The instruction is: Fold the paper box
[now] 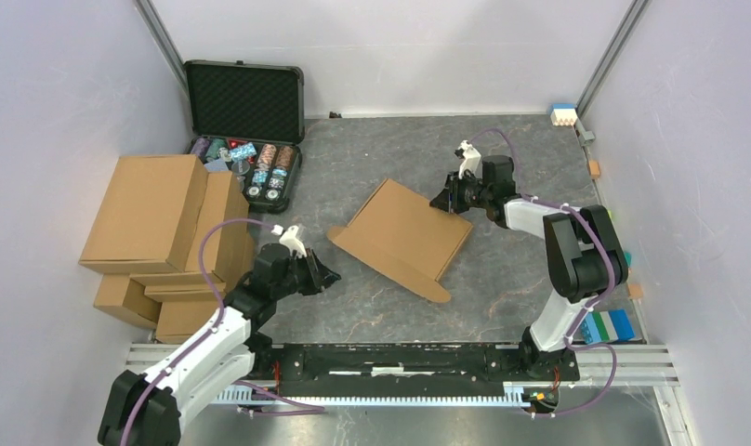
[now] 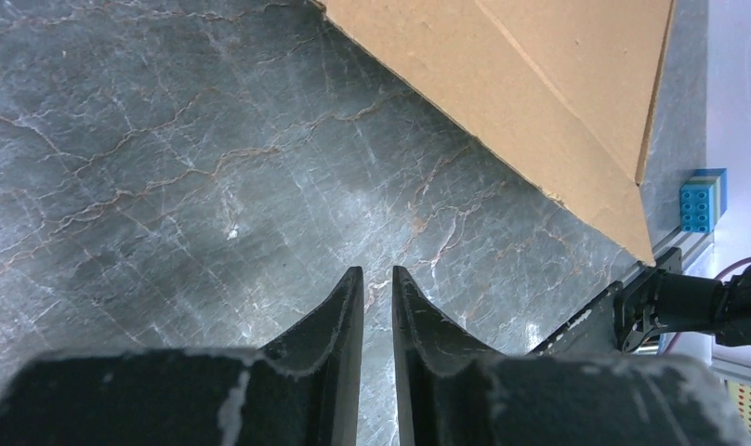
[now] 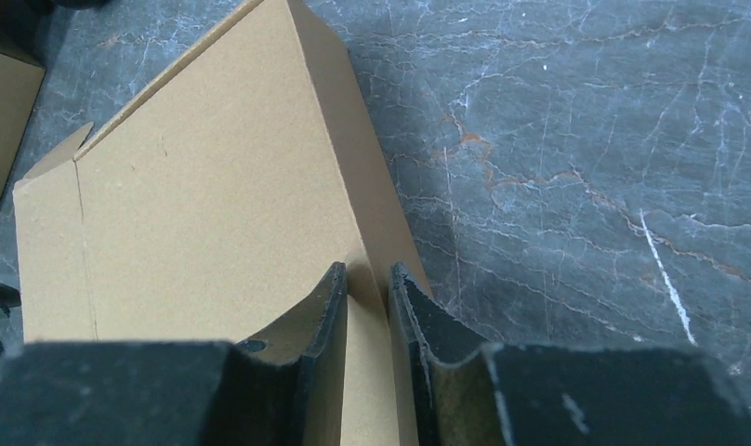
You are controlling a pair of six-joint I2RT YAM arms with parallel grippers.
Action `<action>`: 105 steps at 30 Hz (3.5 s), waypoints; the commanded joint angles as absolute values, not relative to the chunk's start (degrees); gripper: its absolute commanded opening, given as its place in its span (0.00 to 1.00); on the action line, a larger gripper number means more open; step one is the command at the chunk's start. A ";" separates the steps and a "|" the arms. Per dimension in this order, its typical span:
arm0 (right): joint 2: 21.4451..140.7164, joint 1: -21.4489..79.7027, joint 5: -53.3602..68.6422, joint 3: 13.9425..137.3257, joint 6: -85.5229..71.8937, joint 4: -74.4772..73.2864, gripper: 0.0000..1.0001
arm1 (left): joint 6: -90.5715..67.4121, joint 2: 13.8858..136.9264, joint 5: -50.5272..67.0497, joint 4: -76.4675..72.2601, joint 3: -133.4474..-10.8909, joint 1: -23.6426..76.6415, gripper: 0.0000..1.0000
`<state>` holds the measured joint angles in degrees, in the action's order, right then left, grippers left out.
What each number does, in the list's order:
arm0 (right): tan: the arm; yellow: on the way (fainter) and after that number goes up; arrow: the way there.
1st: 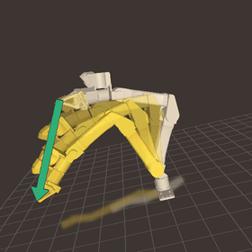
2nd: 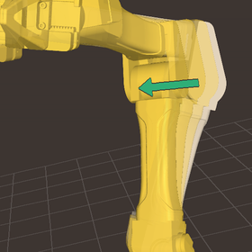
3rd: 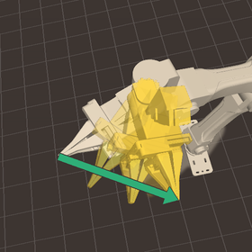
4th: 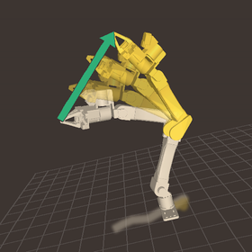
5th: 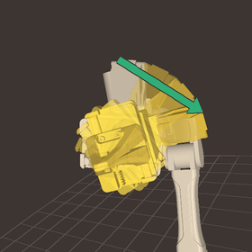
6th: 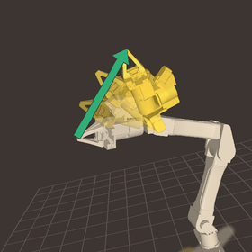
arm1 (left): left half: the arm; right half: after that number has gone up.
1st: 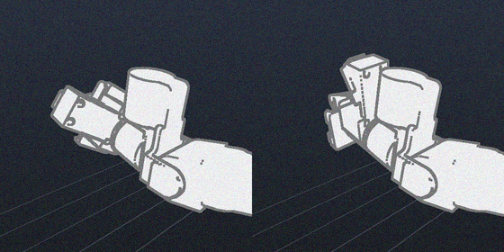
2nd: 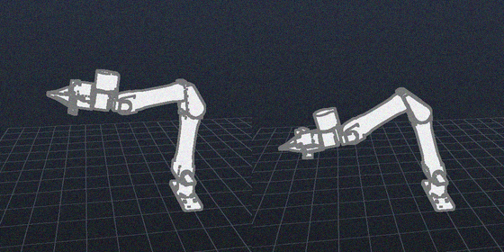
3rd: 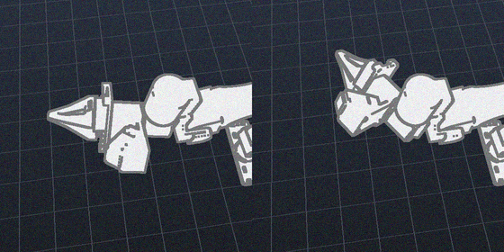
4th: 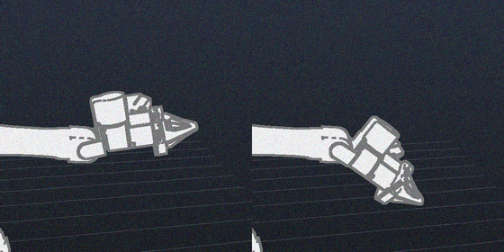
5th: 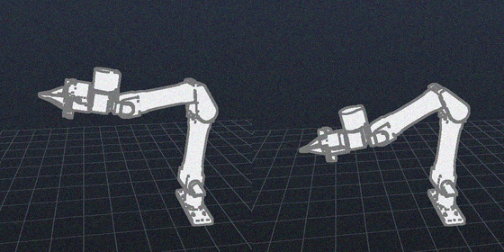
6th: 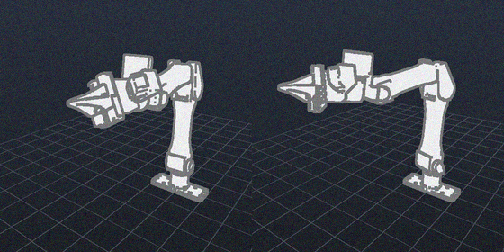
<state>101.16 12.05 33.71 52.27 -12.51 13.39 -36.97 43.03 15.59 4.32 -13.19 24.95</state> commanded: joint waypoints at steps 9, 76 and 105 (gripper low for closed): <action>106.95 11.82 21.42 54.13 -7.07 3.41 0.25 | -43.22 51.11 18.43 -15.19 -8.39 25.18 0.20; 83.82 23.49 27.20 34.41 -7.68 9.22 0.40 | -45.34 85.30 9.58 -37.32 -34.45 51.15 0.17; 71.46 15.17 23.75 47.84 -10.28 -6.12 0.61 | -42.13 52.16 13.82 -7.93 -32.36 38.06 0.62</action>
<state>71.99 17.28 22.46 40.36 -7.42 -5.32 -45.89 53.04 4.99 -12.40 -27.97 46.72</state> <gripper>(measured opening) 0.594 0.619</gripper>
